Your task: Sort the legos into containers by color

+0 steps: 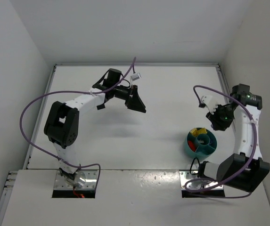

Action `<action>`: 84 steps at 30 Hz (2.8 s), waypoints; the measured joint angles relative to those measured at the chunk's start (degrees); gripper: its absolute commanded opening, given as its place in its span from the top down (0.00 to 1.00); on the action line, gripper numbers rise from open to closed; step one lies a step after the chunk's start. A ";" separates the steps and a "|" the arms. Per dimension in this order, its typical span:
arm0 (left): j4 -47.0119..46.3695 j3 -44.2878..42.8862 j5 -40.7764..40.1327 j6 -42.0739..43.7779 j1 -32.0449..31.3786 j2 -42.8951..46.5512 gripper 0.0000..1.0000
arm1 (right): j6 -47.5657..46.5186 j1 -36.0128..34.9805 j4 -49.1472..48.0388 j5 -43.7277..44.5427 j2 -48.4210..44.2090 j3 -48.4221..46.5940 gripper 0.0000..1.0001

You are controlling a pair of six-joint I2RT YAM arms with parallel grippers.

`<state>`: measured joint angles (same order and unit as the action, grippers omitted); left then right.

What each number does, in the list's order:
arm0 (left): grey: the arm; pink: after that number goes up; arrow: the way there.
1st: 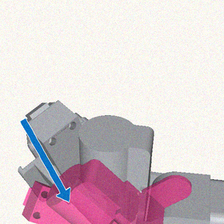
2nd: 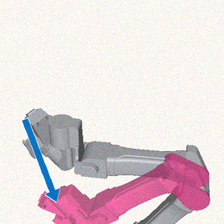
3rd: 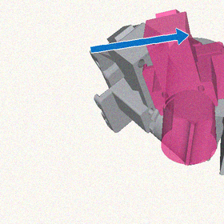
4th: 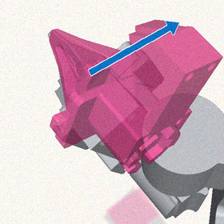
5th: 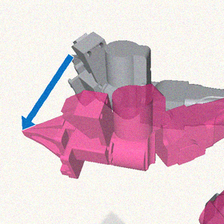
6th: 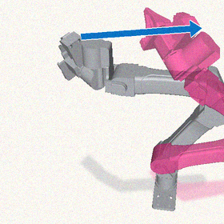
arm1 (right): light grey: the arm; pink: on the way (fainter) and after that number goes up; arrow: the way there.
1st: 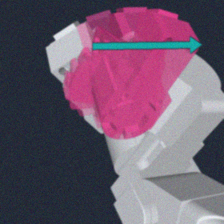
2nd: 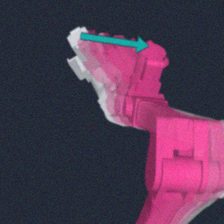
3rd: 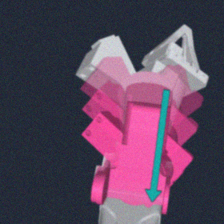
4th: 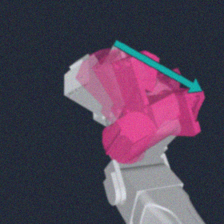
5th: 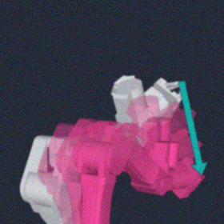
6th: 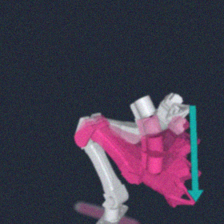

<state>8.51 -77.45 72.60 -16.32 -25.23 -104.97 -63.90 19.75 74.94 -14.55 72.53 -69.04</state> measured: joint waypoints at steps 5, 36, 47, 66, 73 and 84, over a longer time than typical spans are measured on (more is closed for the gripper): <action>0.04 0.07 0.09 0.42 0.48 0.00 0.00 | -2.40 0.00 1.46 0.70 -4.87 6.14 0.95; 0.48 0.48 0.52 1.27 1.25 0.00 0.00 | 3.21 6.80 1.84 -2.23 6.14 8.57 0.90; 0.74 0.81 -0.42 1.03 1.25 0.00 0.00 | 3.67 7.02 1.88 -2.99 6.16 8.57 0.41; 32.15 -9.60 -32.46 29.18 16.72 -0.02 0.00 | 5.68 6.75 1.49 -17.66 7.48 -8.85 0.40; 33.70 -9.84 -48.96 36.33 24.24 -1.99 0.00 | 6.99 4.26 1.77 -21.92 7.15 -3.06 0.40; 23.98 -1.66 -60.35 48.50 23.54 -5.18 0.00 | 9.22 2.99 -1.22 -23.71 3.89 1.86 0.40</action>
<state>32.49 -79.11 12.25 32.18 -1.69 -110.15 -54.68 22.74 73.71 -38.26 76.42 -67.18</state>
